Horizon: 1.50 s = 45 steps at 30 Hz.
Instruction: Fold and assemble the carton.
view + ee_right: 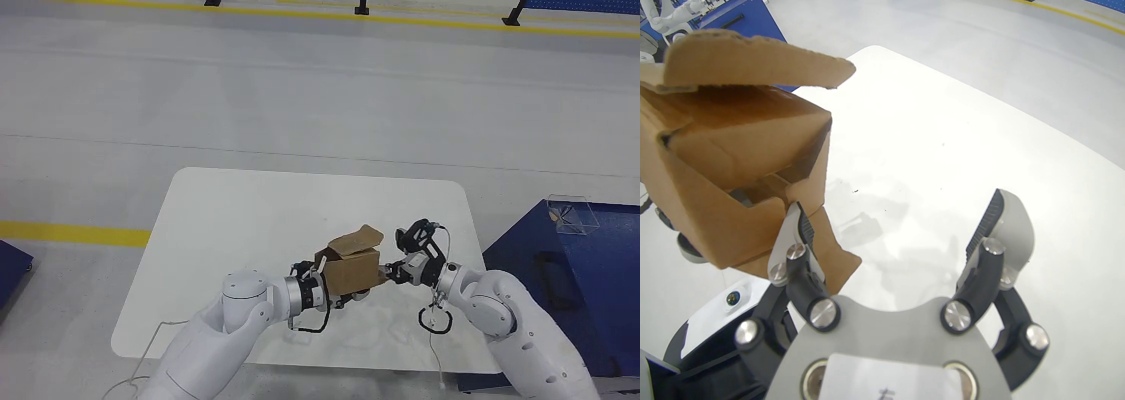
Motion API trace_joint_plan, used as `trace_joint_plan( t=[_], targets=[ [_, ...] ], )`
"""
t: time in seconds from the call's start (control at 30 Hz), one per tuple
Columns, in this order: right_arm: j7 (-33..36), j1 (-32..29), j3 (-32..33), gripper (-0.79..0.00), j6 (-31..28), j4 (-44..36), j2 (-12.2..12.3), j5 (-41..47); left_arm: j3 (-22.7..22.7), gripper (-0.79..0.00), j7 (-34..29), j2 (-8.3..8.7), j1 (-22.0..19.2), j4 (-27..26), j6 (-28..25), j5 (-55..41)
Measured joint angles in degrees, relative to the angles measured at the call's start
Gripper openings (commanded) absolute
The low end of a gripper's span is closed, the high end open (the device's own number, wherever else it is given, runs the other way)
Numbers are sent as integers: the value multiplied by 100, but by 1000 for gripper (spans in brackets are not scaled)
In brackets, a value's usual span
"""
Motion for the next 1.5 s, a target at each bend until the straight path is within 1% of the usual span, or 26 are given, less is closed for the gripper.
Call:
trace_joint_plan(
  t=[0.4, 0.57, 0.77, 0.97, 1.03, 1.13, 1.27, 1.33, 1.5],
  targets=[
    [173, 142, -99, 0, 7, -12, -66, 194, -90, -785, -165, 11, 5, 32, 75, 16],
    [225, 211, 42, 0, 9, 111, -66, 394, -169, -785, -253, 23, -15, 47, 134, -6],
    [245, 222, 313, 0, 132, 385, -34, 246, -224, -785, -333, 36, -8, 22, 174, -11],
    [804, 235, 108, 0, -47, 769, -50, 238, -253, -785, -389, 41, -10, 21, 153, 7],
    [974, 227, 12, 0, -208, 814, -67, 488, -253, -785, -394, 39, -24, 35, 154, 7],
    [1409, 262, -40, 0, -497, 856, -82, 1353, -237, -785, -393, 29, -58, 58, 162, -1],
    [1749, 345, 78, 0, -600, 862, -67, 2153, -203, -785, -379, 13, -89, 83, 165, -19],
    [1762, 377, 164, 0, -621, 871, -57, 2381, -178, -785, -381, 3, -105, 99, 170, -28],
    [1727, 375, 258, 0, -669, 824, -42, 2522, -122, -785, -393, -18, -131, 127, 155, -39]
  ],
)
